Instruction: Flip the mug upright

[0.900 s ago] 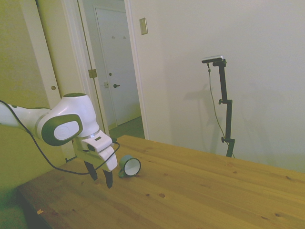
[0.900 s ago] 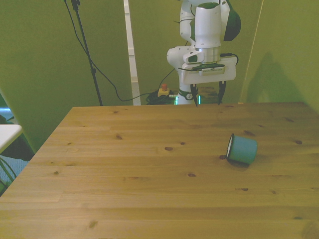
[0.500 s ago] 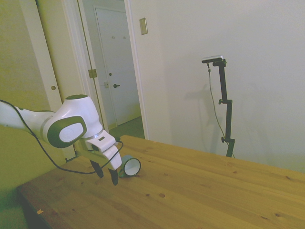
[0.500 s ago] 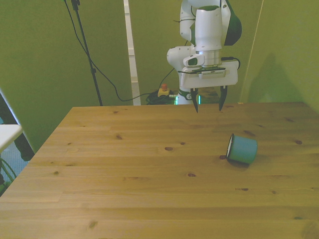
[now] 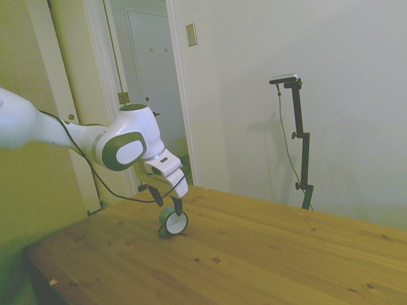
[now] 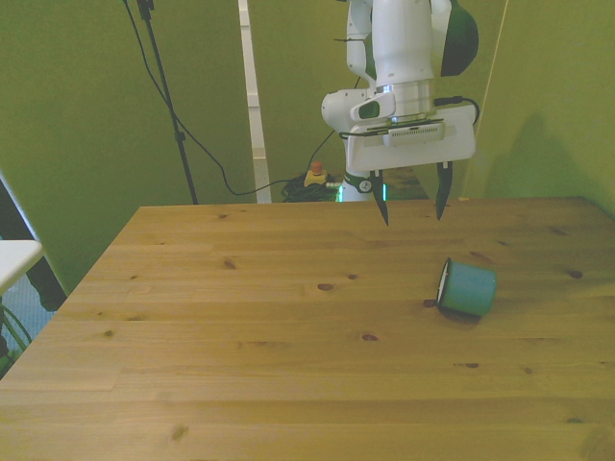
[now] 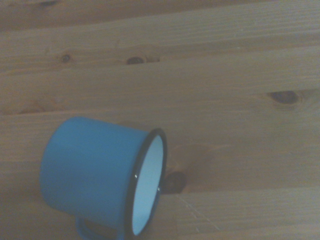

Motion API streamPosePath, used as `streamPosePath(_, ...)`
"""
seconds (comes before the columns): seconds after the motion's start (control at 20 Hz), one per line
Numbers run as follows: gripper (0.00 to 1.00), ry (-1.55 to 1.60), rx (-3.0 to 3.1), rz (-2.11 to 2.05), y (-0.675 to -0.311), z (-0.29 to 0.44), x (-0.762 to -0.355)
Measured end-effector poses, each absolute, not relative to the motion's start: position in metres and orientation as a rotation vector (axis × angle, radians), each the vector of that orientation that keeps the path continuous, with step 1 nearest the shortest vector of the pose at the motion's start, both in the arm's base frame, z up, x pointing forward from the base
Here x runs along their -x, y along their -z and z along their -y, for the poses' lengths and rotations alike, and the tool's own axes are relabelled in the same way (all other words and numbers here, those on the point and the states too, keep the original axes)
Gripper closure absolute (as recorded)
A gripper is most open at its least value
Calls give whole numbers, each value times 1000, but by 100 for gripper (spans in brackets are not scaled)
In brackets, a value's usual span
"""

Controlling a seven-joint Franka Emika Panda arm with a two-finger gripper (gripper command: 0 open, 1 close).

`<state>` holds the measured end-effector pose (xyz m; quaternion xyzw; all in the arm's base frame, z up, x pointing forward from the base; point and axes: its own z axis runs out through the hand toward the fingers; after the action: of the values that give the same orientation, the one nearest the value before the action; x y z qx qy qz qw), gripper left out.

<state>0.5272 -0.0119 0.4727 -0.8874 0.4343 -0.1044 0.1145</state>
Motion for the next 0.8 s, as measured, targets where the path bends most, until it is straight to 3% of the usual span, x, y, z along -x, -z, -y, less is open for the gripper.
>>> streamPosePath(0.3,0,269,2458,-1256,-458,13,-541)
streamPosePath(0.55,0,221,2424,-1280,-420,22,-553)
streamPosePath(0.8,0,178,2370,-1224,-404,23,-559)
